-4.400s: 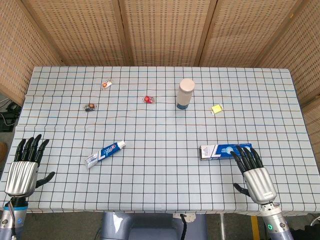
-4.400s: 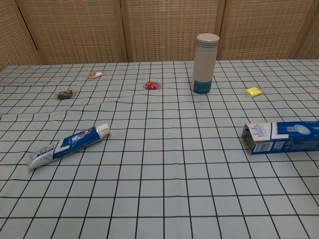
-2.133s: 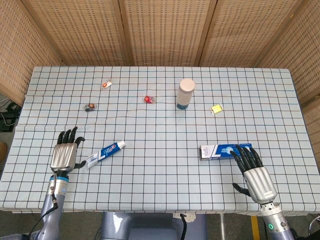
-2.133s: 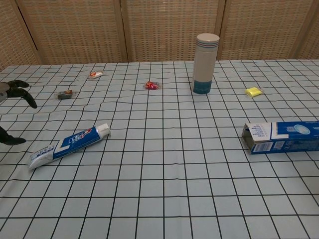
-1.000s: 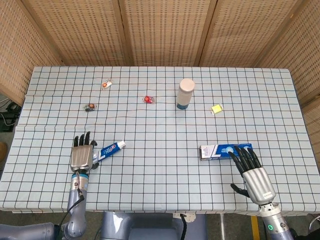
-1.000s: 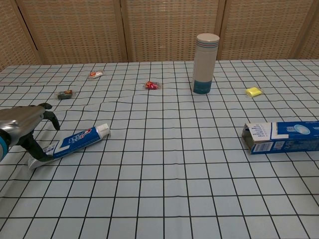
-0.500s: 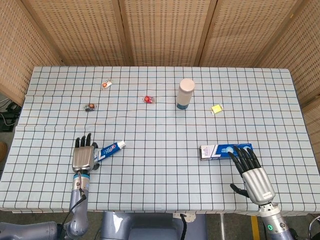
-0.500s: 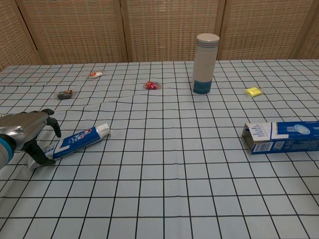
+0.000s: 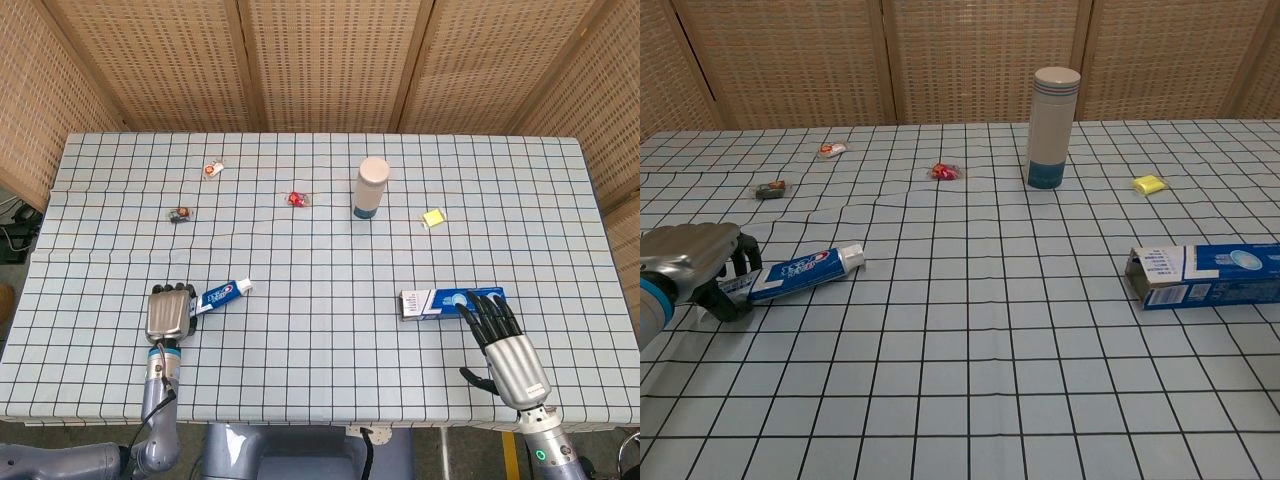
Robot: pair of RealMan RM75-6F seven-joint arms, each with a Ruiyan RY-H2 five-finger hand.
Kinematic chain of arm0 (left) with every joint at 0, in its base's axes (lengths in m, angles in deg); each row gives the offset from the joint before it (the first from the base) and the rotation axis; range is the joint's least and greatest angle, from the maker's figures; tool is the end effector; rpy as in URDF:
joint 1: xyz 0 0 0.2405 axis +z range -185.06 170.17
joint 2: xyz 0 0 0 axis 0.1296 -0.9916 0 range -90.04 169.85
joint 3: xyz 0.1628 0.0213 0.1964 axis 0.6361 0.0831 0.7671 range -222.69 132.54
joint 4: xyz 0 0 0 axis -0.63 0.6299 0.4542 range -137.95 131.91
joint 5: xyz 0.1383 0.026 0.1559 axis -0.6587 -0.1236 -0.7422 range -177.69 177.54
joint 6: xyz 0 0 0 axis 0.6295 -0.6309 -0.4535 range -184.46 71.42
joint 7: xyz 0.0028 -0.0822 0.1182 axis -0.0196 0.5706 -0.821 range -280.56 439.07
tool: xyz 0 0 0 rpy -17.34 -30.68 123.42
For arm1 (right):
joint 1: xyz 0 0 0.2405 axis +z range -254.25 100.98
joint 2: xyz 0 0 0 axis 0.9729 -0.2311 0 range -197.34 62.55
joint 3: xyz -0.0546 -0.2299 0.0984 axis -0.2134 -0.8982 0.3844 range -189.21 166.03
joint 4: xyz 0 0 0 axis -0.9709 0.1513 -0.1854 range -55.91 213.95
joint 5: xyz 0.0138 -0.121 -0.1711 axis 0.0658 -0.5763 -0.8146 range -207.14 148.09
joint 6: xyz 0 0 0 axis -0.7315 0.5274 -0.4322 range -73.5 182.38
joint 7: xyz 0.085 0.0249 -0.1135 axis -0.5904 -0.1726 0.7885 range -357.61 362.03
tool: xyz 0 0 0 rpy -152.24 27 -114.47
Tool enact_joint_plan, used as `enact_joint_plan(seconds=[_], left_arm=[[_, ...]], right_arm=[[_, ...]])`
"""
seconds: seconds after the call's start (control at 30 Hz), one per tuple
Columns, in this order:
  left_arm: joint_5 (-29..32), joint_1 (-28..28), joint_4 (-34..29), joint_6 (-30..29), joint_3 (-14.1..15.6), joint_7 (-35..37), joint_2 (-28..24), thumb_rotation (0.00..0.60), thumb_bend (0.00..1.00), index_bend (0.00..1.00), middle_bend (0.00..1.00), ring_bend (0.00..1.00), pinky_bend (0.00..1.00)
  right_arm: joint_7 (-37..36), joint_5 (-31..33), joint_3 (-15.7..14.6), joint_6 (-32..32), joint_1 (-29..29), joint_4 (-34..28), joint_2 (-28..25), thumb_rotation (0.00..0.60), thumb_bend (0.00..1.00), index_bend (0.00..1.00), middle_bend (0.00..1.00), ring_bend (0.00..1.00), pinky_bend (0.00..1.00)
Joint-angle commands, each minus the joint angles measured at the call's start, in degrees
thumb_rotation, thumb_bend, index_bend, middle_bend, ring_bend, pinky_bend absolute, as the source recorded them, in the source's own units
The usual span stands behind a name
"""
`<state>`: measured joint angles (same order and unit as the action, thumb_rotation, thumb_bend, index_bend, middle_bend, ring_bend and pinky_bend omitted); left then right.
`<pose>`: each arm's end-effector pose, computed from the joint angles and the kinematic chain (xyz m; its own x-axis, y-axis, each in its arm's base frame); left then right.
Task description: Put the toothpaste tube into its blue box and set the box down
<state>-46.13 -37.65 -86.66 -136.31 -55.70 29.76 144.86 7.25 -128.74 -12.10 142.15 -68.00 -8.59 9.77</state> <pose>-0.2012 0.2809 -0.0513 0.5417 0.2544 0.8011 0.8083 0.1037 -0.5796 -0.2600 -0.1811 0.0819 0.3523 0.0191 0.9357 -0.8903 -0.3012 0.3414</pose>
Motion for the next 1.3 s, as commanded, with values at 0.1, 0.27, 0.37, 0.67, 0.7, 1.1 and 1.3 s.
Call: enact_joint_plan(seconds=[0.1, 0.27, 0.37, 0.67, 0.7, 1.1, 1.3], left_arm=[[-5.7, 0.2, 0.6, -0.3, 1.5, 3.4, -1.5, 0.600, 0.65, 0.88, 0.54, 0.49, 0.45], [-9.5, -0.1, -3.7, 0.2, 2.1, 3.4, -6.9, 0.600, 0.65, 0.89, 0.54, 0.49, 0.46], [-12.4, -0.4, -7.8, 2.0, 2.5, 4.4, -12.7, 0.600, 0.65, 0.89, 0.54, 0.49, 0.46], [-21.0, -0.3, -13.7, 5.9, 3.2, 14.8, -24.9, 0.600, 0.65, 0.89, 0.55, 0.49, 0.46], [-22.8, -0.2, -13.8, 6.1, 3.1, 17.5, -26.4, 0.600, 0.65, 0.89, 0.55, 0.49, 0.46], [-31.9, 0.3, -11.1, 7.5, 3.2, 34.3, -32.0, 0.600, 0.64, 0.89, 0.55, 0.49, 0.46], [-33.0, 0.2, -10.7, 7.7, 2.8, 36.2, -32.2, 0.600, 0.64, 0.89, 0.55, 0.49, 0.46]], right_arm=[[-0.5, 0.0, 0.1, 0.2, 0.0, 0.0, -0.2, 0.600, 0.12, 0.09, 0.00, 0.00, 0.00], [-0.9, 0.1, 0.0, 0.0, 0.1, -0.2, -0.3, 0.600, 0.12, 0.10, 0.00, 0.00, 0.00], [-1.0, 0.0, 0.0, 0.1, 0.1, -0.4, -0.4, 0.600, 0.12, 0.10, 0.00, 0.00, 0.00], [-1.0, 0.1, 0.1, -1.2, 0.8, -1.2, 0.4, 0.600, 0.12, 0.14, 0.00, 0.00, 0.00], [-1.0, 0.4, 0.2, -2.0, 1.3, -1.5, 0.8, 0.600, 0.12, 0.15, 0.00, 0.00, 0.00], [7.8, 11.2, 4.9, -14.1, 6.5, -4.4, 3.8, 0.600, 0.13, 0.25, 0.04, 0.00, 0.07], [11.7, 17.3, 7.9, -18.6, 9.3, -4.0, 4.4, 0.600, 0.14, 0.27, 0.05, 0.01, 0.07]])
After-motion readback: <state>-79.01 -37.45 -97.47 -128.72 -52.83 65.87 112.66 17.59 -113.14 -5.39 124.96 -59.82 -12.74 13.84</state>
